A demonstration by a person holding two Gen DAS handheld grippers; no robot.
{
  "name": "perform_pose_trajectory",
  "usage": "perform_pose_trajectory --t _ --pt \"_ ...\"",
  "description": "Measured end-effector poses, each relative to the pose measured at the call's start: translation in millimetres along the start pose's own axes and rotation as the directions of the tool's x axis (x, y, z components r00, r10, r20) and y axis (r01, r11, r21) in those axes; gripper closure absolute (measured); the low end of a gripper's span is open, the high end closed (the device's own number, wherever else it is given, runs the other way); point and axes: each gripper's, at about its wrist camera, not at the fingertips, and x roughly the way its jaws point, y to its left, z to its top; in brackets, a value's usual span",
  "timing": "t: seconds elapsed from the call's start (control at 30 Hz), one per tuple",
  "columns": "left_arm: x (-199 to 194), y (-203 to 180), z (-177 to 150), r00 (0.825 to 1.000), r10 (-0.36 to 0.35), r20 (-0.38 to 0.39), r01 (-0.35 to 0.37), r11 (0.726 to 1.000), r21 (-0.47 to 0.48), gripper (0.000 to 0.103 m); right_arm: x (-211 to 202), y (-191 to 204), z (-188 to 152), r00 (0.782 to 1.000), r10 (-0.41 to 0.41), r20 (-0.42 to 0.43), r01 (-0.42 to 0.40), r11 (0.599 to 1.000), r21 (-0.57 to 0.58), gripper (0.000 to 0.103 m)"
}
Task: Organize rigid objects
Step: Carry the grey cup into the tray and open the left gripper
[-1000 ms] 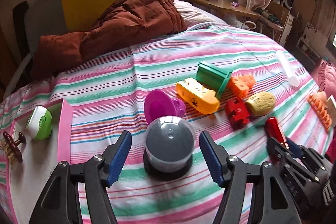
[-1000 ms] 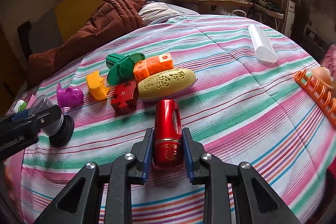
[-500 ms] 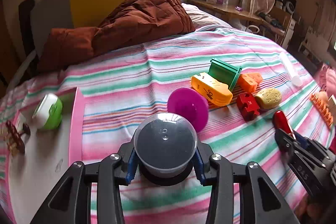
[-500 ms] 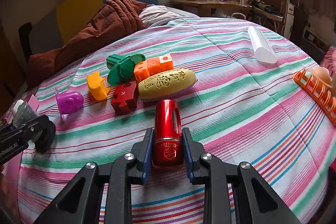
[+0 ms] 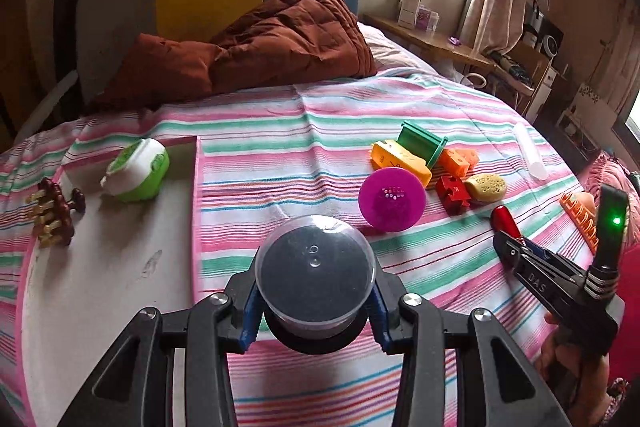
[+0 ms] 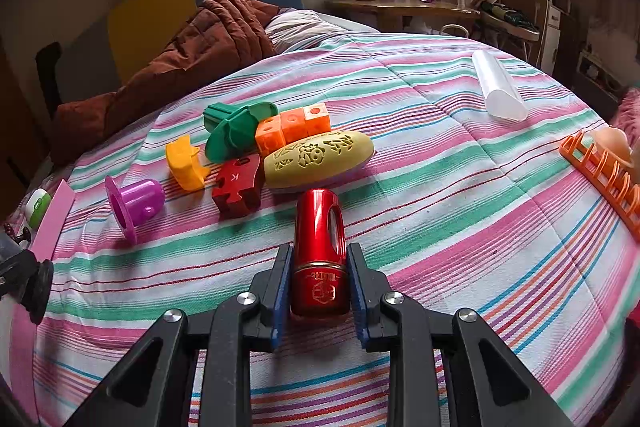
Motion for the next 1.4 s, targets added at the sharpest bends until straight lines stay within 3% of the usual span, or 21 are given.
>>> perform_pose_trajectory --t 0.3,0.6,0.9,1.17,1.4 --pt "-35.9 42.9 -0.7 0.998 0.041 0.052 -0.038 0.998 -0.053 0.059 -0.5 1.6 0.1 1.000 -0.007 0.003 0.007 1.000 -0.007 0.076" --pt "-45.1 106.7 -10.7 0.996 0.088 0.034 -0.082 0.985 -0.152 0.059 -0.4 1.9 0.2 1.000 -0.010 0.003 0.010 1.000 -0.010 0.076" --pt "-31.9 157.0 -17.1 0.985 0.169 -0.024 -0.170 0.966 -0.197 0.059 -0.2 2.2 0.3 1.000 -0.011 0.003 0.011 1.000 -0.010 0.076" --pt "-10.0 181.4 -9.1 0.966 0.251 -0.065 -0.259 0.951 -0.169 0.059 0.1 2.7 0.5 1.000 -0.011 0.003 0.011 1.000 -0.009 0.076" --pt "-2.8 196.0 -6.9 0.965 0.250 -0.078 -0.261 0.945 -0.198 0.059 0.1 2.9 0.9 1.000 -0.014 0.004 0.014 1.000 -0.011 0.076"
